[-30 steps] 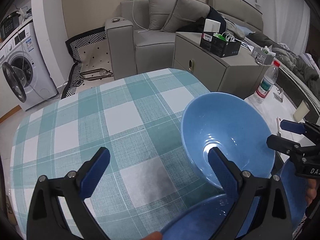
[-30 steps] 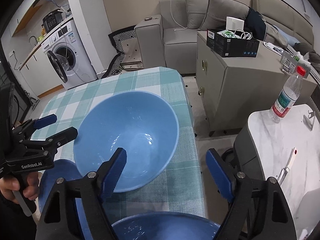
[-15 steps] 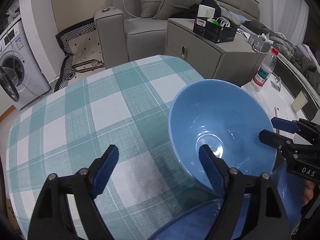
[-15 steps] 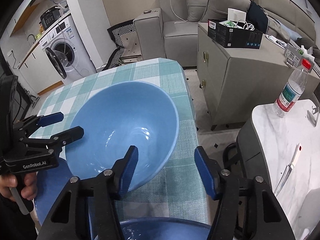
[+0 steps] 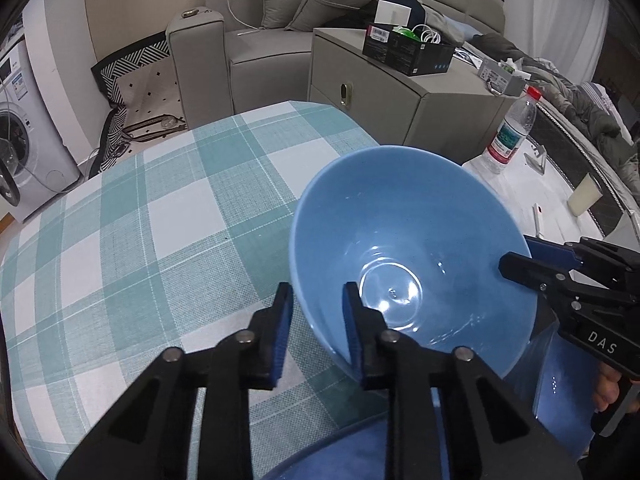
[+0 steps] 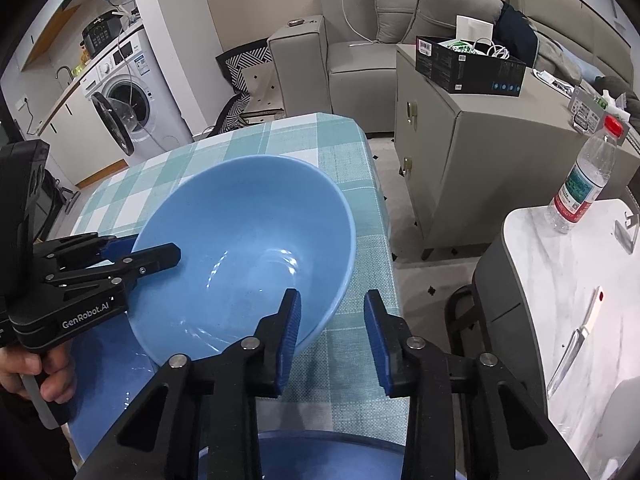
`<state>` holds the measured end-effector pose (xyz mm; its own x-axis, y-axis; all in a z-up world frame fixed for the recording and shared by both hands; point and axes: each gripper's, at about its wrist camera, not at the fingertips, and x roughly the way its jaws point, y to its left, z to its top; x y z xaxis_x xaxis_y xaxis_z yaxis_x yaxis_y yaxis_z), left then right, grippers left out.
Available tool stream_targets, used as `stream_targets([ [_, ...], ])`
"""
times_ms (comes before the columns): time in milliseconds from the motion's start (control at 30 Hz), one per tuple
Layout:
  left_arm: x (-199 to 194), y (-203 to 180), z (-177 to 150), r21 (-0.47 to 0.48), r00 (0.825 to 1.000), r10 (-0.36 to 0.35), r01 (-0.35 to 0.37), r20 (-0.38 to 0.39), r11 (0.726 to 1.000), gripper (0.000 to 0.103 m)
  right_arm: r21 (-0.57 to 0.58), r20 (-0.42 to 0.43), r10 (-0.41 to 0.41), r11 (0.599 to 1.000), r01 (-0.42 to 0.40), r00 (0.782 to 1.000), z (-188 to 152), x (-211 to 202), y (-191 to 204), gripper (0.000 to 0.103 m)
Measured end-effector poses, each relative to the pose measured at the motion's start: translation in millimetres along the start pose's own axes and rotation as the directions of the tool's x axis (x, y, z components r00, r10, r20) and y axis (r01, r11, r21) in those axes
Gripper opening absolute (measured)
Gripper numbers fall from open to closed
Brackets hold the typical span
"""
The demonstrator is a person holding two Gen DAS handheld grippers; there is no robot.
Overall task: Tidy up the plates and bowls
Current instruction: 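Close the left tool on a blue bowl rim while the right tool grips a bowl rim, then lift the left tool's bowl into another bowl while the right tool lowers its bowl into another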
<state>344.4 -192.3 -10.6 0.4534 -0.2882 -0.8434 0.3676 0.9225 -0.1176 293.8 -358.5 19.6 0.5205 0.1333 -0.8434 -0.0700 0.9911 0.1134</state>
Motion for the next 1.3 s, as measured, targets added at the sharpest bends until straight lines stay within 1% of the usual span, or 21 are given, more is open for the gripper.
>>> stream_targets([
  [67, -0.8, -0.7, 0.0, 0.0, 1.0, -0.001, 0.001, 0.003, 1.0, 0.018, -0.008, 0.002, 0.003, 1.0, -0.003, 1.0, 0.0, -0.4, 2.8, 0.022],
  [333, -1.6, -3.4, 0.8, 0.006, 1.0, 0.002, -0.002, 0.009, 1.0, 0.015, 0.004, 0.014, -0.018, 1.0, 0.018, 1.0, -0.9, -0.7, 3.0, 0.02],
  [600, -2.8, -5.0, 3.0, 0.0, 1.0, 0.002, -0.002, 0.022, 1.0, 0.015, 0.014, 0.031, -0.029, 0.999, 0.029, 0.999, -2.0, -4.5, 3.0, 0.019],
  [867, -17.3, -3.7, 6.3, -0.015, 0.998, -0.002, 0.003, 0.059, 1.0, 0.015, 0.031, 0.083, -0.025, 0.999, 0.023, 0.996, -0.3, -22.3, 7.3, 0.019],
  [1100, -39.6, -2.1, 6.9, -0.024, 0.994, -0.007, 0.009, 0.106, 1.0, 0.015, 0.025, 0.131, -0.021, 1.0, 0.018, 0.991, 1.5, -44.6, 15.7, 0.019],
  [1300, -58.5, -1.1, 6.4, -0.03, 0.99, -0.011, 0.016, 0.14, 0.999, 0.015, 0.006, 0.179, -0.036, 0.999, 0.036, 0.983, -0.5, -68.0, 28.9, 0.019],
])
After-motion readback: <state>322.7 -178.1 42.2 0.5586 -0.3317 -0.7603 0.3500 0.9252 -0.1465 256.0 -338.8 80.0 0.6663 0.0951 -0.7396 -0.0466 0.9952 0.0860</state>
